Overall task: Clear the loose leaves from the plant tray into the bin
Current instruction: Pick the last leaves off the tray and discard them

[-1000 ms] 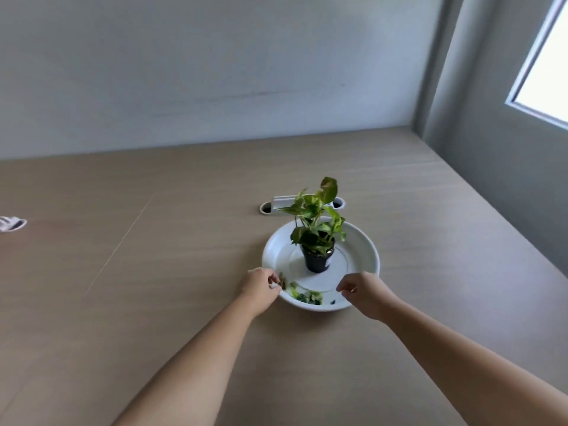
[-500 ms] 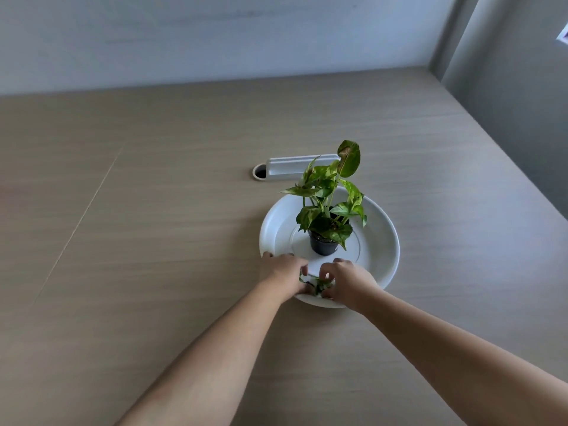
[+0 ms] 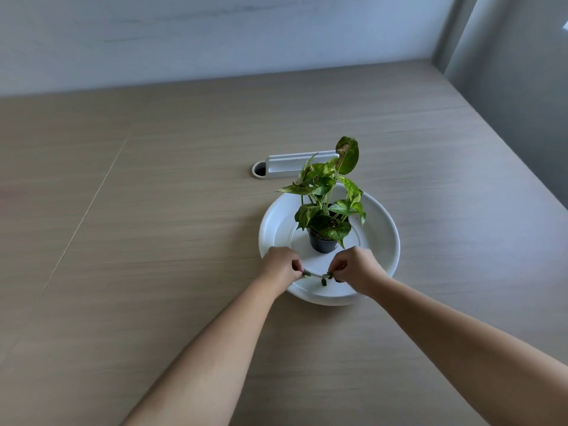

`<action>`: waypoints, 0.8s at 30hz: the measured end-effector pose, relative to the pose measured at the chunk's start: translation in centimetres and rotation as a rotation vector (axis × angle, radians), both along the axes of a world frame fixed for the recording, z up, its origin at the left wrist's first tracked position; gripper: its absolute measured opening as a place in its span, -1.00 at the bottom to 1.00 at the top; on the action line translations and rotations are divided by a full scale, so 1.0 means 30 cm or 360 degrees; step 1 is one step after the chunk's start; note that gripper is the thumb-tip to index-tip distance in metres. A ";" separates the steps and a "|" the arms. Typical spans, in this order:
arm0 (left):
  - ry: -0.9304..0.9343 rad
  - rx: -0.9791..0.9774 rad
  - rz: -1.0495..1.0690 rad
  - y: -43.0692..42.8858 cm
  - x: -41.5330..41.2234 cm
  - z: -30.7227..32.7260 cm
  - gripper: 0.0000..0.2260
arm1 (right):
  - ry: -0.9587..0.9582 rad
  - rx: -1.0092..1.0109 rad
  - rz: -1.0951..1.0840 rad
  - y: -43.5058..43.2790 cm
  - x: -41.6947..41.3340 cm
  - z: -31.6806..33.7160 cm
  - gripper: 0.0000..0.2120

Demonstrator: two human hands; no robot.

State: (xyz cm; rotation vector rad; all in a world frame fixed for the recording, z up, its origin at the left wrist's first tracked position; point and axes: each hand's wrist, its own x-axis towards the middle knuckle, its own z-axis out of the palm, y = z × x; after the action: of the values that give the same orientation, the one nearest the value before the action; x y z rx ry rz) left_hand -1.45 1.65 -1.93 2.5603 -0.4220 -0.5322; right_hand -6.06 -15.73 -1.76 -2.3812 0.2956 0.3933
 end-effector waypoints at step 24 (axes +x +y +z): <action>0.0114 -0.0536 -0.0250 -0.630 -0.456 0.137 -0.96 | -0.0267 0.0316 -0.1098 -0.596 -0.666 0.149 -0.86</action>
State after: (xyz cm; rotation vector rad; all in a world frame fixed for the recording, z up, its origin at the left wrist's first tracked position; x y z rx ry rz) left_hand -15.14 -17.24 2.17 2.1913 -0.6333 -0.5548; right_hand -26.03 -33.60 2.71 -1.9494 0.9119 -0.0975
